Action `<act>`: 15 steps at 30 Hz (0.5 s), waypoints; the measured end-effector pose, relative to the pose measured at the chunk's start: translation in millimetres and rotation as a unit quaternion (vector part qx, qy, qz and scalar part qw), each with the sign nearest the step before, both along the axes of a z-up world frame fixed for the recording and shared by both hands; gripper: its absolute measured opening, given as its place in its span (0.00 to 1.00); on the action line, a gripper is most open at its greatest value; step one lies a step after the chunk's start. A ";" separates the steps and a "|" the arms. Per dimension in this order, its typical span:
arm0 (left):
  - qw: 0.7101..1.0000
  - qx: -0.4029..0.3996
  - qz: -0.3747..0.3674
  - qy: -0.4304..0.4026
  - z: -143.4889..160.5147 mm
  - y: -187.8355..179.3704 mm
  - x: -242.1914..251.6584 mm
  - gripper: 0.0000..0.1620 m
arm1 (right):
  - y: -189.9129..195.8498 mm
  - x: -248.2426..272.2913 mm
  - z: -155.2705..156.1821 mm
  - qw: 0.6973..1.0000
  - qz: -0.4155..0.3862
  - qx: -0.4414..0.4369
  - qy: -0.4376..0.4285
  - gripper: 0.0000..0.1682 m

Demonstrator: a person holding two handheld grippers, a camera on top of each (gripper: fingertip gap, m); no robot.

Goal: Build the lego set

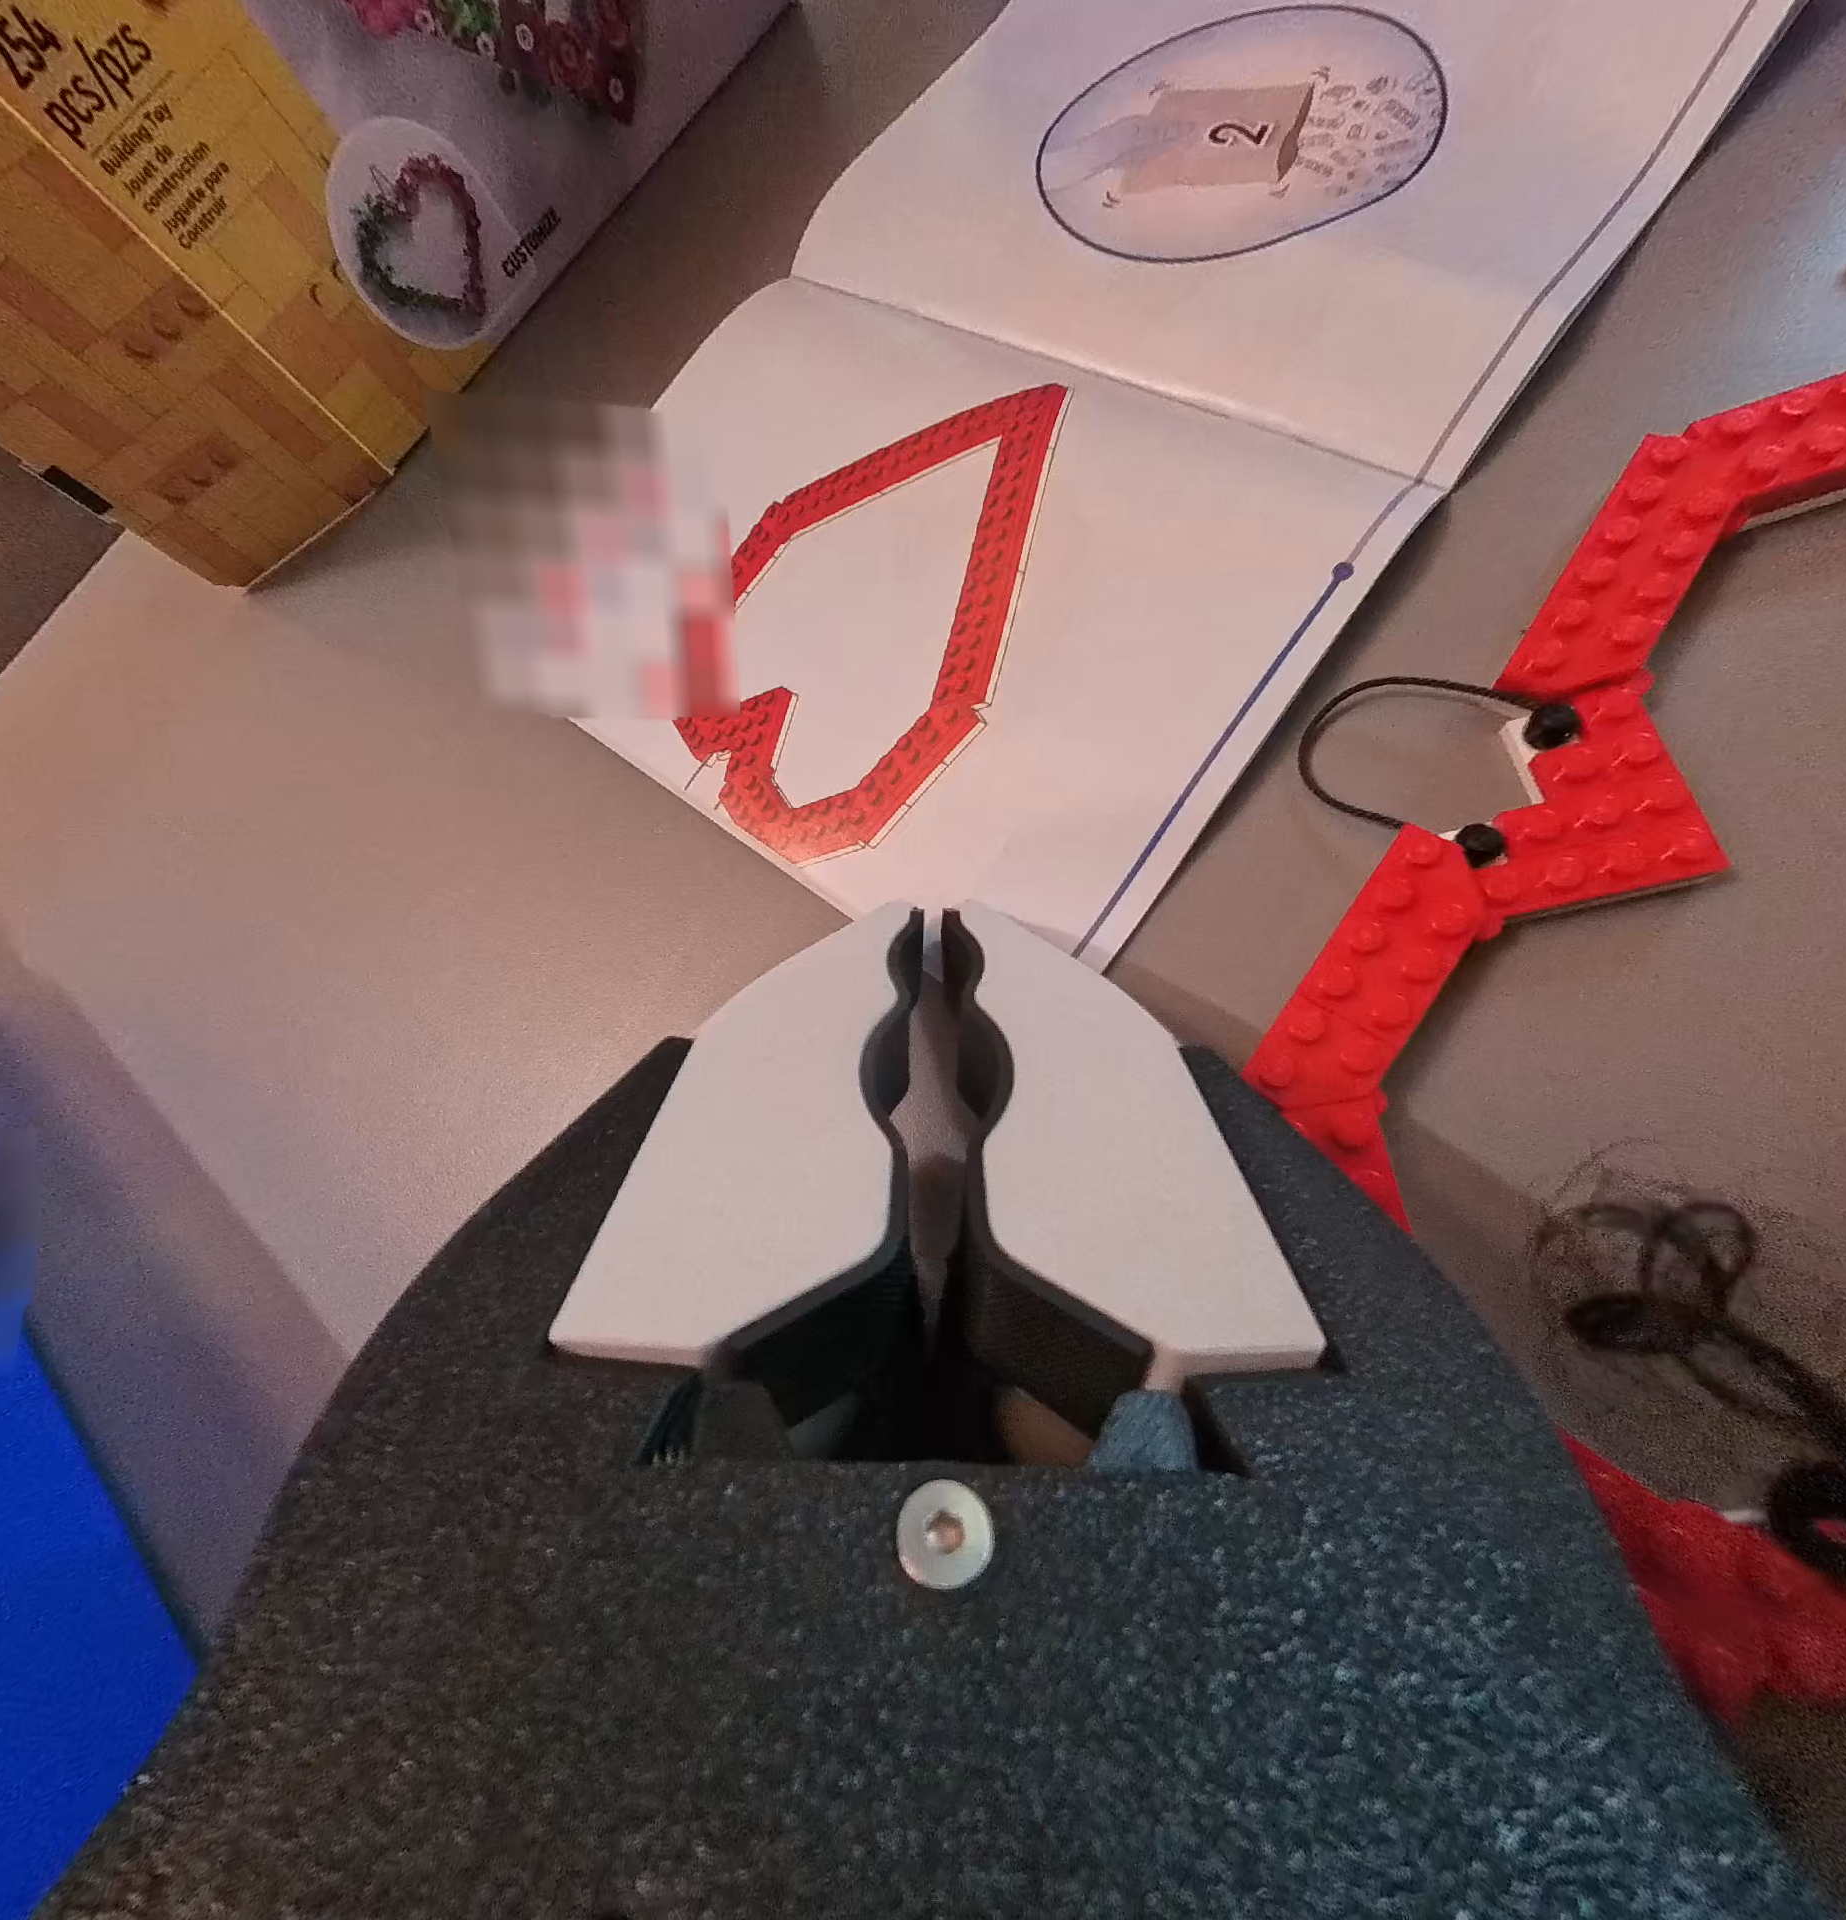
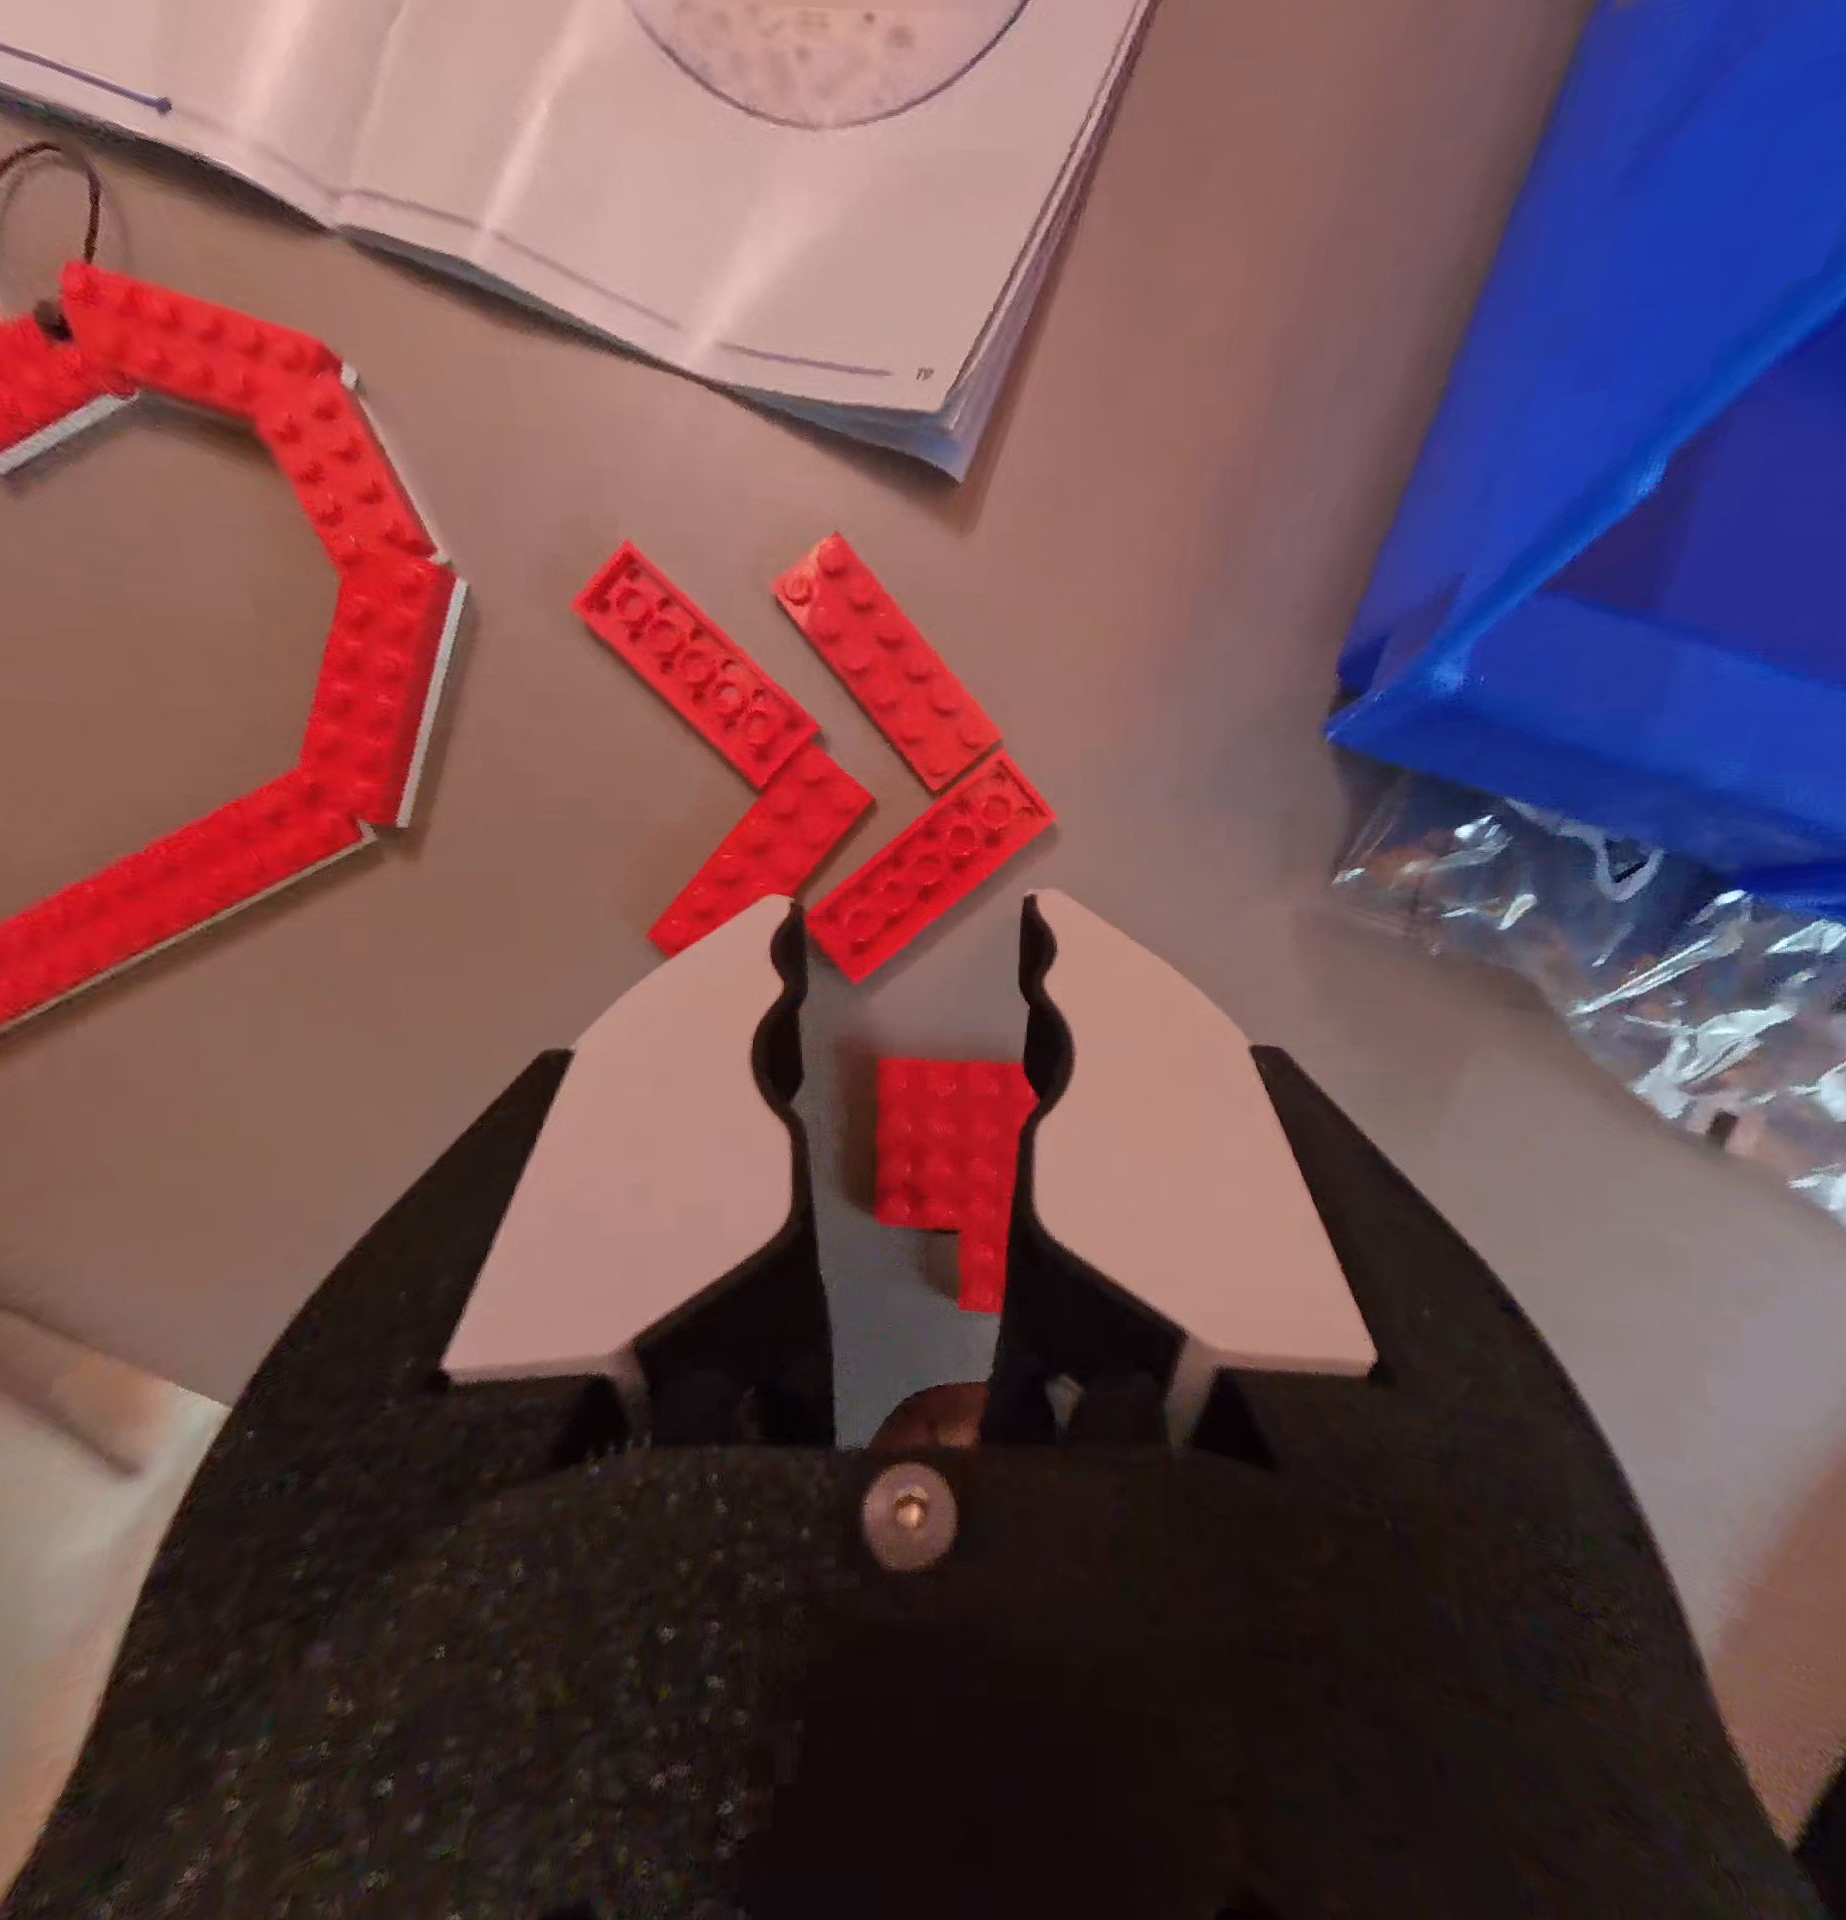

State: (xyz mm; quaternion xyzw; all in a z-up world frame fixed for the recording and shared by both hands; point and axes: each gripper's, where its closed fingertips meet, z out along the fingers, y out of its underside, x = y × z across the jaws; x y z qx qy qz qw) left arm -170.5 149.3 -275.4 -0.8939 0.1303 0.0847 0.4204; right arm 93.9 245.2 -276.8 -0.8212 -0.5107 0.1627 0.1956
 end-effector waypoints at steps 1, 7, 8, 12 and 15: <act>1.000 0.000 0.000 0.001 0.1 0.0 0.0 0.02 | -1.1 0.8 -2.9 1.000 -0.008 -0.006 -0.007 0.24; 1.000 0.006 0.002 0.018 1.1 -1.7 -3.8 0.04 | 4.3 -2.1 -5.8 1.000 -0.018 0.020 -0.003 0.03; 1.000 0.008 0.005 0.022 1.6 -2.6 -5.6 0.05 | 4.1 -2.4 -5.9 1.000 -0.011 0.020 0.002 0.01; 0.999 0.017 0.027 0.010 5.6 -7.8 -15.2 0.07 | 5.4 0.7 -5.5 0.999 0.011 0.040 0.009 0.00; 0.999 0.043 0.029 -0.010 16.6 -7.5 -15.5 0.07 | 6.7 0.1 2.9 0.997 0.039 0.066 0.019 0.03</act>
